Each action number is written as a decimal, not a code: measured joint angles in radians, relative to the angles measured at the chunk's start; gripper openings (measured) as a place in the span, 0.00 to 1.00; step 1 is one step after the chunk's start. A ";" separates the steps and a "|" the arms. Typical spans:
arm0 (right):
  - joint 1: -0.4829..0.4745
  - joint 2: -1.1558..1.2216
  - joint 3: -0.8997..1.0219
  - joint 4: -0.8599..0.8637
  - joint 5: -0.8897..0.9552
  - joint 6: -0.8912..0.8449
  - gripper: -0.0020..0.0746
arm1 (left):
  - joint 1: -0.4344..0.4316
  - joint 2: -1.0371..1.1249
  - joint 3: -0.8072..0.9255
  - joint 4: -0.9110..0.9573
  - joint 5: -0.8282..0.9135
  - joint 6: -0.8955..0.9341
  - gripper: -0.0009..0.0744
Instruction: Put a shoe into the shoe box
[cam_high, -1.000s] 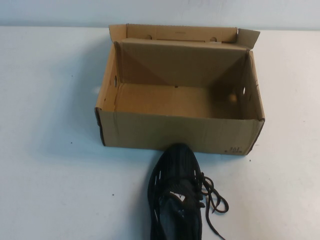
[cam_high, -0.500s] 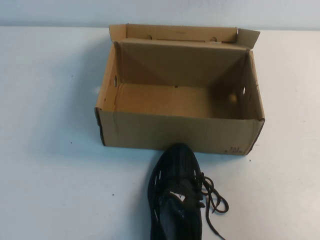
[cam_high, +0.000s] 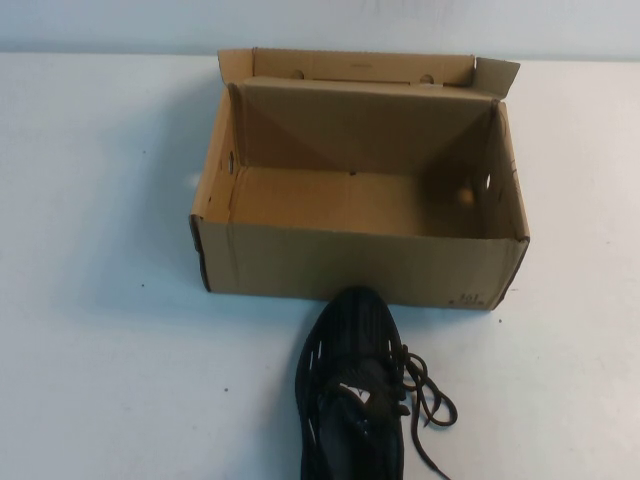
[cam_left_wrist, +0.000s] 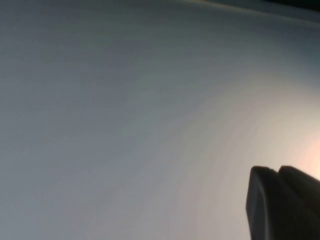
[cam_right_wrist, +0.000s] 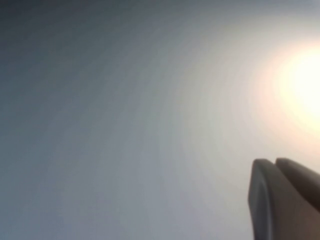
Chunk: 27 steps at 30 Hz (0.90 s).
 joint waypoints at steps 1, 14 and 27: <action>0.000 0.025 -0.054 0.000 0.090 0.004 0.01 | 0.000 0.013 -0.031 0.000 0.032 -0.002 0.01; 0.000 0.457 -0.316 -0.002 0.871 -0.064 0.01 | 0.000 0.241 -0.212 0.000 0.698 -0.114 0.01; 0.027 0.756 -0.381 0.389 1.252 -0.574 0.01 | 0.000 0.241 -0.217 -0.018 1.055 -0.101 0.01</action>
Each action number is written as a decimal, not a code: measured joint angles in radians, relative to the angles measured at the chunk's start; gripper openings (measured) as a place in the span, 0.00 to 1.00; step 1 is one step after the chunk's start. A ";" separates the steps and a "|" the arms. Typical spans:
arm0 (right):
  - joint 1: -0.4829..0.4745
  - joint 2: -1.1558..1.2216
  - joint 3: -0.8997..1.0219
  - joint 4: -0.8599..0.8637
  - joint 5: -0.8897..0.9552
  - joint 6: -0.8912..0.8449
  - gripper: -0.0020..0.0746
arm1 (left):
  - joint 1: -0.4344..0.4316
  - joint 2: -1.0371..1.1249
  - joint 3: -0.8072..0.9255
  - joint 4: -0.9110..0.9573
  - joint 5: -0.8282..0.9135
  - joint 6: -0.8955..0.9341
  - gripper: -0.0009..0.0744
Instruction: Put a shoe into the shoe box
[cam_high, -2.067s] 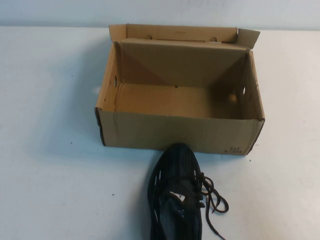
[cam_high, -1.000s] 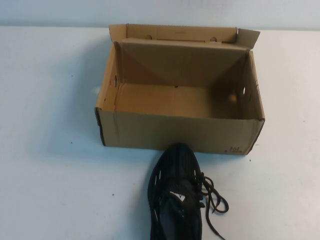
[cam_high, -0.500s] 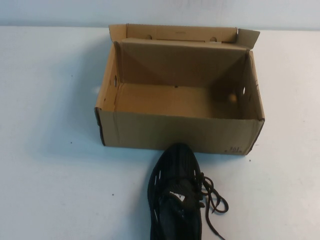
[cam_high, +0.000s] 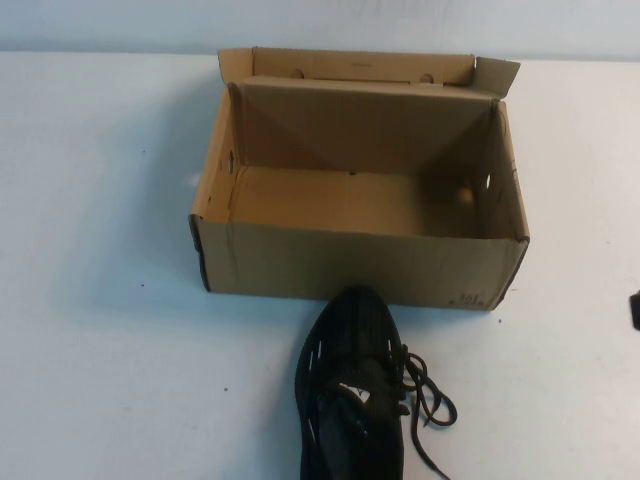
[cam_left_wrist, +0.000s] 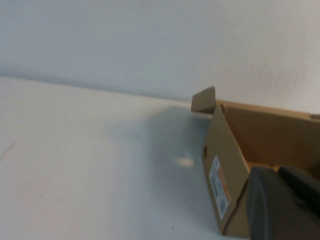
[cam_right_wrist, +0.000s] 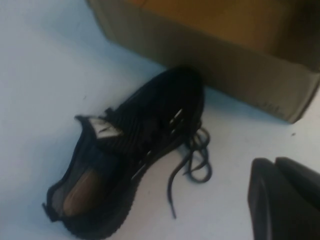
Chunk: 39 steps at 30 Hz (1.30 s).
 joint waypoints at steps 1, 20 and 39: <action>0.016 0.046 -0.028 0.005 0.038 -0.022 0.01 | 0.000 0.002 -0.008 0.000 0.034 0.011 0.01; 0.555 0.590 -0.315 -0.235 0.059 -0.022 0.53 | 0.000 0.250 -0.239 -0.106 0.423 0.104 0.01; 0.663 0.850 -0.315 -0.356 -0.128 -0.035 0.62 | 0.000 0.258 -0.239 -0.124 0.428 0.124 0.01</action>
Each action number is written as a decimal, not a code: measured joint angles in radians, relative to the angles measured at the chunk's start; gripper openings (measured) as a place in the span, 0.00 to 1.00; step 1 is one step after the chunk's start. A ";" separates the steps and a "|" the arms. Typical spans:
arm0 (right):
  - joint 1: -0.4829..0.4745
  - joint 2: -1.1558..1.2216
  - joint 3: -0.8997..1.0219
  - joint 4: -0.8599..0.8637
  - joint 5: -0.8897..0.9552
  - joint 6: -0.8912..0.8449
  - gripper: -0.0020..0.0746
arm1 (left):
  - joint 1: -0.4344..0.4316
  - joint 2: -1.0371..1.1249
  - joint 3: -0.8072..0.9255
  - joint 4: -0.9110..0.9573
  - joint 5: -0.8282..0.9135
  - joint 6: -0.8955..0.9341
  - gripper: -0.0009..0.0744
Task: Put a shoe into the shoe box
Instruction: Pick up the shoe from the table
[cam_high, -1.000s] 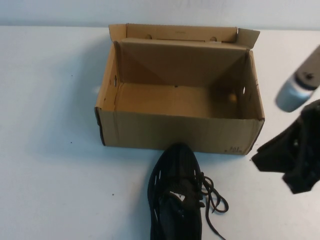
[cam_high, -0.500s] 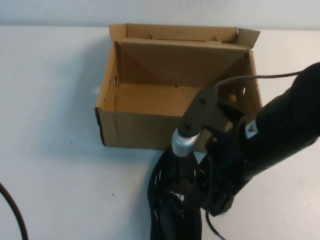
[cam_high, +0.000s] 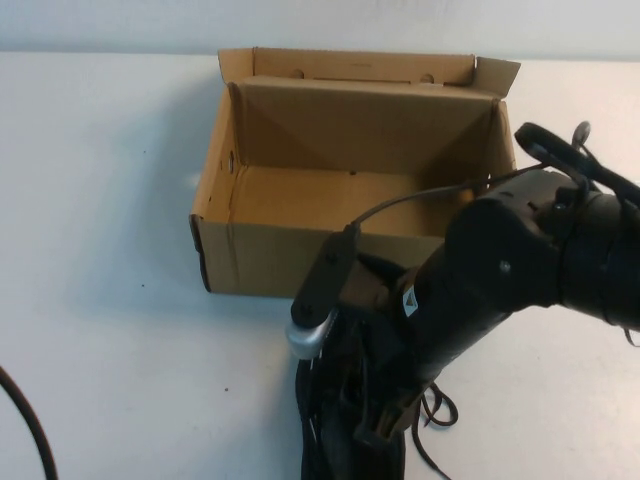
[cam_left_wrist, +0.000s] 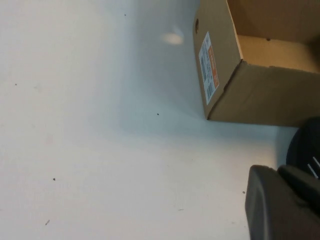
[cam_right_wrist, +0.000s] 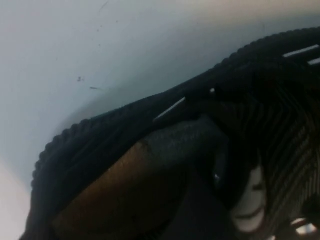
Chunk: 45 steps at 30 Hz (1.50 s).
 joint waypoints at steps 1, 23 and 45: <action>0.000 0.009 0.000 0.000 -0.005 0.000 0.59 | 0.000 0.000 0.000 0.000 0.002 0.000 0.01; 0.004 0.039 -0.165 0.139 0.130 0.435 0.04 | 0.000 0.000 0.000 -0.004 0.033 0.000 0.01; 0.004 0.176 -0.189 0.175 0.032 0.548 0.53 | 0.000 0.000 0.000 -0.004 0.078 0.029 0.01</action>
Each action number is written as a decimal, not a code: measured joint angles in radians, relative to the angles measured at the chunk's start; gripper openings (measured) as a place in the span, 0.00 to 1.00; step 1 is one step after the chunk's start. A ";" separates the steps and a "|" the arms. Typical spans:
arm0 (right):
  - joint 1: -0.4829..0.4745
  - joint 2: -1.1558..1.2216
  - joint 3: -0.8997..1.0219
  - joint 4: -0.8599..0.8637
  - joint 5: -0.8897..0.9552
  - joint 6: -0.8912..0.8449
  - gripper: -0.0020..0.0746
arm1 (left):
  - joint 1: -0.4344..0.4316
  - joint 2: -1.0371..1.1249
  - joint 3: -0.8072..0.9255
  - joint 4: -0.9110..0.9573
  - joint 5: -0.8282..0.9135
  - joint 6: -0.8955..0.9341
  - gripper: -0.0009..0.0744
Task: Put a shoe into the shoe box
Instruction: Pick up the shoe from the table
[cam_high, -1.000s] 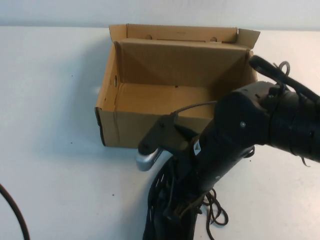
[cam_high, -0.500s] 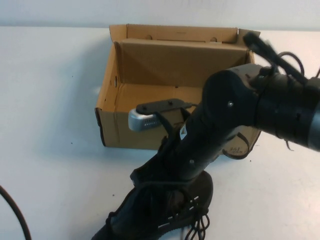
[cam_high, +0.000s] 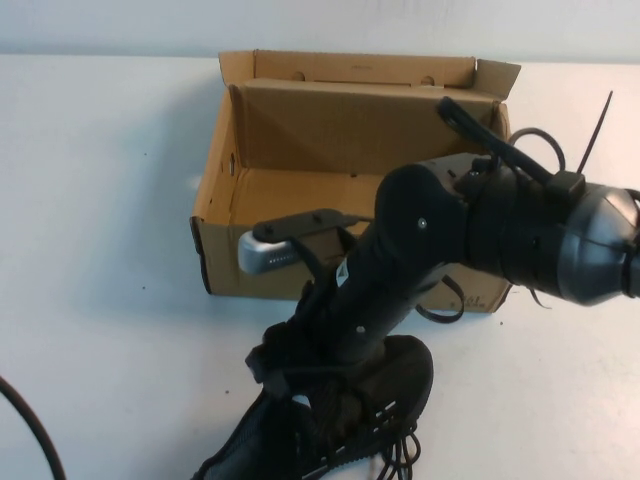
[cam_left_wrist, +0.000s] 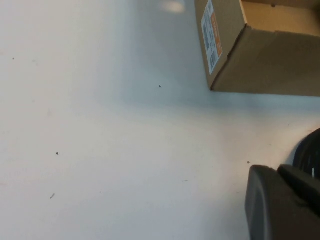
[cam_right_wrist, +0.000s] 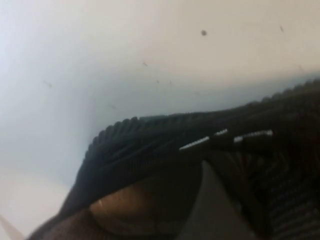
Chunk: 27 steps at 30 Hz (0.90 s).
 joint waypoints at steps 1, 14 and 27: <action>0.000 0.000 -0.005 -0.002 0.000 -0.036 0.54 | 0.000 0.000 0.000 0.000 0.000 0.002 0.01; 0.000 0.000 -0.161 -0.088 0.104 -0.287 0.60 | 0.000 0.092 0.000 -0.248 0.135 0.423 0.01; 0.000 -0.027 -0.201 -0.180 0.261 -0.487 0.68 | 0.000 0.196 0.000 -0.345 0.175 0.535 0.01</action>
